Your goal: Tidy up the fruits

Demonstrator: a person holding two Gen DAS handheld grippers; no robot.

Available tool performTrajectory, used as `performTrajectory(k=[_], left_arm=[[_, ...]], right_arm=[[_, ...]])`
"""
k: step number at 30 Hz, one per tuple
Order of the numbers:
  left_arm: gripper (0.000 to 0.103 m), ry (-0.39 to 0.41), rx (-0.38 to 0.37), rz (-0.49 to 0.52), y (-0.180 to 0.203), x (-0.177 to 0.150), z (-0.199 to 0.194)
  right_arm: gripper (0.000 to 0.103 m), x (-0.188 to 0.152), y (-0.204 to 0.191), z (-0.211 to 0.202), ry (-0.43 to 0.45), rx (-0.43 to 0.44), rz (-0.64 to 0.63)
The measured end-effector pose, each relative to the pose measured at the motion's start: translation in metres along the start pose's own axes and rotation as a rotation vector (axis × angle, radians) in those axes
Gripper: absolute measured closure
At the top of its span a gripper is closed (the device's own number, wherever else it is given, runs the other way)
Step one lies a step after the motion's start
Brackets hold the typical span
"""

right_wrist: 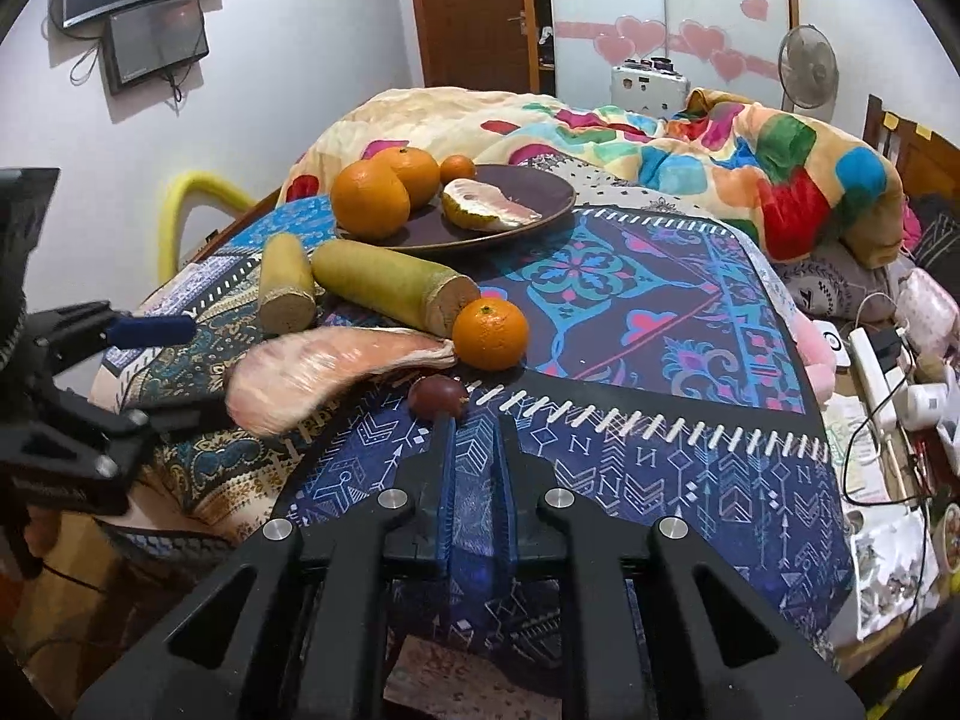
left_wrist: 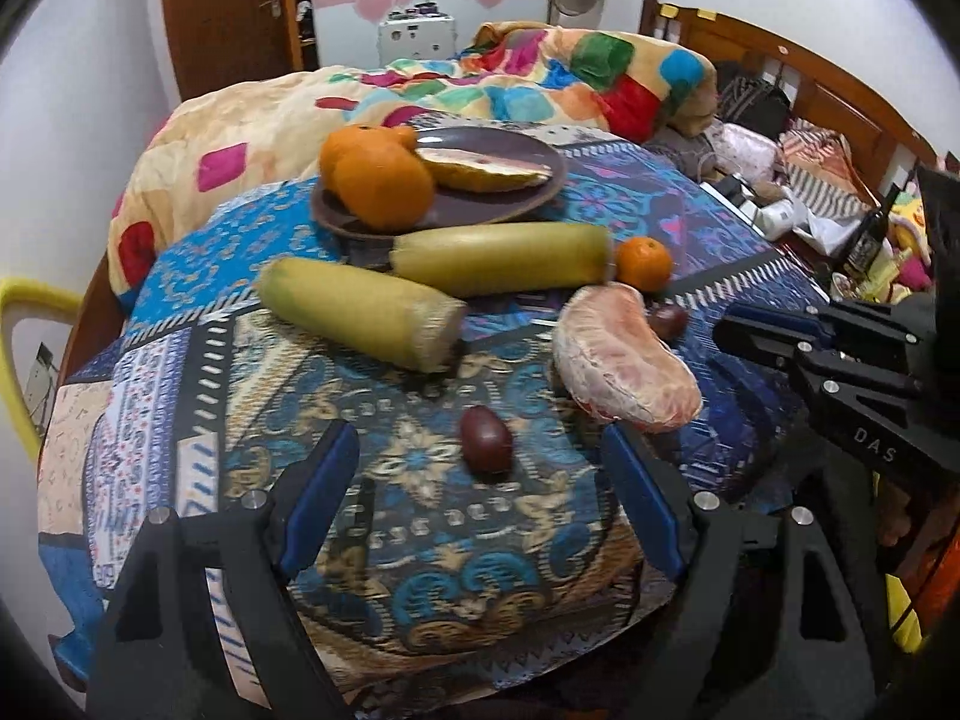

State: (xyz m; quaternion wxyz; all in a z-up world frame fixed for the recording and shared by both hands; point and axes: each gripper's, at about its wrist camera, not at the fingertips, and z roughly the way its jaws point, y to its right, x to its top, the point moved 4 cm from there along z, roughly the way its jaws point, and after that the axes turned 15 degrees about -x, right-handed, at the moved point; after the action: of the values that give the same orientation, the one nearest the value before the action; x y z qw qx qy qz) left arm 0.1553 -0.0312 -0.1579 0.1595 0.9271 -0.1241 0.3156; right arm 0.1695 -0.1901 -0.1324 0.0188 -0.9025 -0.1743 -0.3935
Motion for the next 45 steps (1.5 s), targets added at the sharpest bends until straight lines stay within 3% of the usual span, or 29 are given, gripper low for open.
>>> performTrajectory(k=[4,9,12,16,23,36,39,45], left_arm=[[0.020,-0.008,-0.007,0.018,0.011,0.000,0.007],[0.020,-0.005,-0.023,0.001,0.009,-0.005,0.005],[0.019,0.010,-0.041,-0.015,0.004,-0.007,-0.005],[0.019,0.040,-0.003,-0.029,-0.011,-0.003,-0.014],[0.019,0.091,0.051,-0.164,-0.049,0.016,-0.009],[0.020,0.056,0.066,-0.265,-0.061,0.040,0.037],[0.031,0.043,0.103,-0.232,-0.061,0.037,0.041],[0.049,0.049,0.079,-0.214,-0.063,0.028,0.030]], right_arm=[[0.088,0.002,-0.001,-0.008,0.010,0.009,-0.005],[0.075,0.006,-0.008,-0.015,0.033,0.017,-0.015],[0.074,0.008,-0.012,-0.015,0.039,0.019,-0.022],[0.073,0.009,-0.019,-0.012,0.030,0.032,-0.026],[0.066,0.002,-0.033,-0.008,0.014,0.068,-0.017],[0.061,0.001,-0.036,-0.004,0.021,0.076,-0.020],[0.061,0.001,-0.037,-0.004,0.025,0.077,-0.023],[0.061,0.002,-0.037,-0.003,0.024,0.076,-0.020]])
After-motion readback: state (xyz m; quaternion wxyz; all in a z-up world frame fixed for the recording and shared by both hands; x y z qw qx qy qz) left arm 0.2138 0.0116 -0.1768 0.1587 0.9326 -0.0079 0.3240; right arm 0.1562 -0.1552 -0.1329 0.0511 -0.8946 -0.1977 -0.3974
